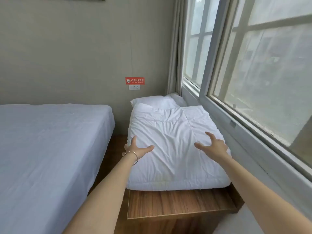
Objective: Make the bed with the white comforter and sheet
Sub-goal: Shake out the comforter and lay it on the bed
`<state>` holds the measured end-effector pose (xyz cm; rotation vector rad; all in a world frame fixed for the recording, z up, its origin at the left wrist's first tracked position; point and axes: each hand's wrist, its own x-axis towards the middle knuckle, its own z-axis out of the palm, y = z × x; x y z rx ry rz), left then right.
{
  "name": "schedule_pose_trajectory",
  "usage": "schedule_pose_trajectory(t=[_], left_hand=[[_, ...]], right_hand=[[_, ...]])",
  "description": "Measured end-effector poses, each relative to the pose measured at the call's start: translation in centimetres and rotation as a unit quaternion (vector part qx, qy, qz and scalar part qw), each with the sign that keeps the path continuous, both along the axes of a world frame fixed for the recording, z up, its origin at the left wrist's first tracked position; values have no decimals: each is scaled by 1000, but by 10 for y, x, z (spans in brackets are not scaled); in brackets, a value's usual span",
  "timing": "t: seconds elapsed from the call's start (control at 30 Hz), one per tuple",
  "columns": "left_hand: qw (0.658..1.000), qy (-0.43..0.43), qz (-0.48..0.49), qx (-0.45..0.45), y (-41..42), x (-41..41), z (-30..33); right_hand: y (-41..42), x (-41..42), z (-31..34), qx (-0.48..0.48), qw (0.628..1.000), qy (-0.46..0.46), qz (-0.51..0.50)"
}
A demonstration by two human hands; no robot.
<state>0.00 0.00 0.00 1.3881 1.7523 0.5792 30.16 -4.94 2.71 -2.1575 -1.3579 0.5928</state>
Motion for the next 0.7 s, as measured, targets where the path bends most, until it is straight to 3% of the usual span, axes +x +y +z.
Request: schedule_pose_trajectory(t=[0.13,0.23,0.5,0.7], left_hand=[[999,29,26,-13,45,2,-28],[999,3,33,8,71,0,-42],[999,-27,21,18,77,-8,-66],[1000,-20,11,19,47,-20,-61]], right_hand=[[49,23,-26,-49,993,-102,-19],[73,27,-42,-71,988,-134,-16],[76,40,-55,-118,991,-51,24],[33,15,-56,-131,990,-42,-6]])
